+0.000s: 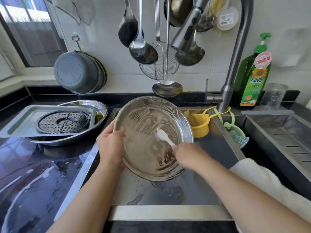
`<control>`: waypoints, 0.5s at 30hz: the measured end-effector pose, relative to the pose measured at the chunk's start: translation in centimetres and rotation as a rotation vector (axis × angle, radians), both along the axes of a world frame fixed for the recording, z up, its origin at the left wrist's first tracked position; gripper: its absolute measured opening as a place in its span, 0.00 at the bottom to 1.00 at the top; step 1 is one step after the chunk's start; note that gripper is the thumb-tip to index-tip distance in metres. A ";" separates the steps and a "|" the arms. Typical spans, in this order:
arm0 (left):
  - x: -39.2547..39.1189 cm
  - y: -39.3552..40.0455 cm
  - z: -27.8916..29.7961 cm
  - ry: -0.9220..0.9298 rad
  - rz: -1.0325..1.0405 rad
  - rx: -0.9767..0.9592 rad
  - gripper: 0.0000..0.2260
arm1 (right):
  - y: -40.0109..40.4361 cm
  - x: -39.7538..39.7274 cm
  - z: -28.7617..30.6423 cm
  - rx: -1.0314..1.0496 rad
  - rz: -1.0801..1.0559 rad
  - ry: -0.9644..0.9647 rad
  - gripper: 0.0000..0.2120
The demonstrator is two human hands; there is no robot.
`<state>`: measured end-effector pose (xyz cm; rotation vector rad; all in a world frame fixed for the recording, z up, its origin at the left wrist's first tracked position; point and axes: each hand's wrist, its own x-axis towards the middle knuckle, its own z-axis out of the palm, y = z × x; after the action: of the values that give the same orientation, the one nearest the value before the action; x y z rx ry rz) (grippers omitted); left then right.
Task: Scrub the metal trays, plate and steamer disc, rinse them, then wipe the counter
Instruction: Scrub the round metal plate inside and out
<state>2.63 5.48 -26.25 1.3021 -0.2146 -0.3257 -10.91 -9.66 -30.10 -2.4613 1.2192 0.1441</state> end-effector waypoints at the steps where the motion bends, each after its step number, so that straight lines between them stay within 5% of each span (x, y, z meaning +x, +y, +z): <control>1: 0.0 0.0 0.0 -0.010 0.005 0.007 0.21 | 0.6 -0.1 -0.1 -0.001 0.071 0.003 0.23; 4: 0.1 -0.1 -0.1 -0.024 -0.008 -0.001 0.22 | 3.3 -0.9 -0.7 0.027 0.221 0.048 0.19; 8: -0.1 -0.2 -0.1 -0.046 -0.003 0.016 0.22 | 0.5 -1.0 0.3 -0.027 0.065 0.086 0.17; 15: 0.6 -0.4 -0.5 -0.053 0.071 0.000 0.21 | 3.3 -0.3 0.3 0.213 0.178 0.199 0.20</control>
<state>3.20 5.06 -26.74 1.3165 -0.2127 -0.2315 -11.19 -6.37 -29.78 -2.4060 0.9993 0.5505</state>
